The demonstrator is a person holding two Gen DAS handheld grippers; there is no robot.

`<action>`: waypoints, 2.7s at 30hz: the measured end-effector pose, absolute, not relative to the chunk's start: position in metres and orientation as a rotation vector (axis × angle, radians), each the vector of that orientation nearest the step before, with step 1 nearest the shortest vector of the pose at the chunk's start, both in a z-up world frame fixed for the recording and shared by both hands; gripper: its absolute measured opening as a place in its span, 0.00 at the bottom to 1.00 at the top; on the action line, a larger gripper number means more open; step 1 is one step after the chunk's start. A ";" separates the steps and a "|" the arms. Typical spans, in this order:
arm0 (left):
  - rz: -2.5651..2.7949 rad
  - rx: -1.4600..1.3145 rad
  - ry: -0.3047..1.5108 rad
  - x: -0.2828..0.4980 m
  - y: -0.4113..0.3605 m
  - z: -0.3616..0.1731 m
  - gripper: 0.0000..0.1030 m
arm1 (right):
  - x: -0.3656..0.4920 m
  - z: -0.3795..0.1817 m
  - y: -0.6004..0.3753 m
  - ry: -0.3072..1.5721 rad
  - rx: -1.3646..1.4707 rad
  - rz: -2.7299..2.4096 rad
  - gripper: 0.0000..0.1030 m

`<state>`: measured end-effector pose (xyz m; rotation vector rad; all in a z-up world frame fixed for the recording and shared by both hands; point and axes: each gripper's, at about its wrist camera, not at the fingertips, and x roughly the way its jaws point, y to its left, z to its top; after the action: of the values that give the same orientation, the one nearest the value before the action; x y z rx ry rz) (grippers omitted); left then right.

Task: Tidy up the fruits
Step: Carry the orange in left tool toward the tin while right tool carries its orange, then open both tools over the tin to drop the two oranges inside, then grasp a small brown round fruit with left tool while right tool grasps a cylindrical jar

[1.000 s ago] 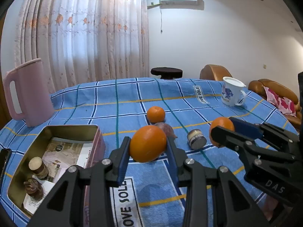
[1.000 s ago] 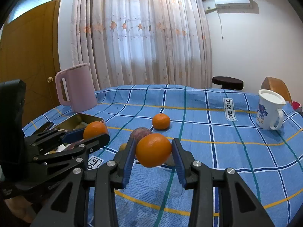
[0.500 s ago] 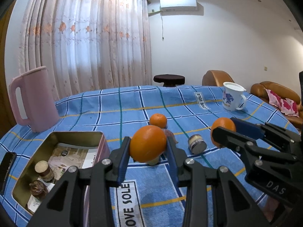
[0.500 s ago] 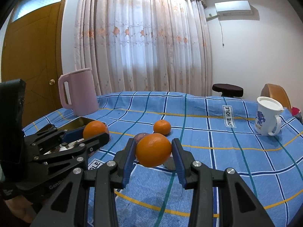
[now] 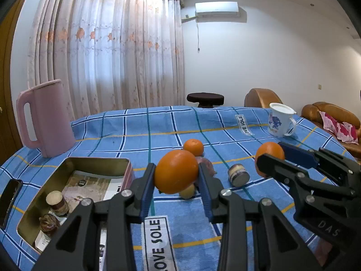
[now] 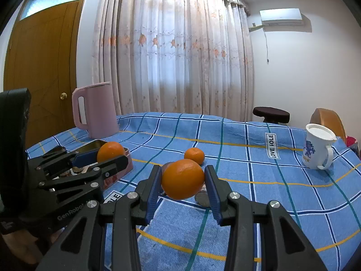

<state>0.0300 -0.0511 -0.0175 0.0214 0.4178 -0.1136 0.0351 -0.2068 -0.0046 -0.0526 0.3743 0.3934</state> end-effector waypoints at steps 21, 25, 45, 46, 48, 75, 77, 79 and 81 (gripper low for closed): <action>-0.031 -0.049 0.441 0.020 0.013 -0.007 0.37 | 0.044 0.014 -0.156 0.379 -0.086 0.472 0.40; 0.033 -0.061 0.447 0.017 0.042 -0.002 0.37 | 0.048 0.021 -0.130 0.380 -0.081 0.547 0.40; 0.146 -0.067 0.624 0.014 0.116 -0.035 0.38 | 0.045 -0.017 -0.017 0.517 -0.238 0.793 0.40; 0.146 -0.067 0.631 0.015 0.117 -0.037 0.38 | 0.045 -0.019 -0.016 0.527 -0.248 0.794 0.40; 0.135 -0.073 0.639 0.014 0.118 -0.041 0.38 | 0.045 -0.026 -0.012 0.557 -0.272 0.806 0.40; -0.078 0.039 0.575 0.048 -0.028 -0.011 0.83 | 0.095 -0.013 -0.192 0.587 -0.083 0.294 0.54; -0.081 0.059 0.589 0.057 -0.039 -0.017 0.83 | 0.106 -0.021 -0.202 0.630 -0.060 0.255 0.54; -0.079 0.075 0.609 0.068 -0.046 -0.025 0.83 | 0.116 -0.028 -0.208 0.665 -0.035 0.243 0.54; -0.076 0.092 0.626 0.074 -0.052 -0.029 0.83 | 0.123 -0.032 -0.212 0.700 -0.022 0.238 0.54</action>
<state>0.0735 -0.0516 -0.0287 0.0919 0.6260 -0.0764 0.1227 -0.2120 -0.0323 -0.0219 0.6998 0.2380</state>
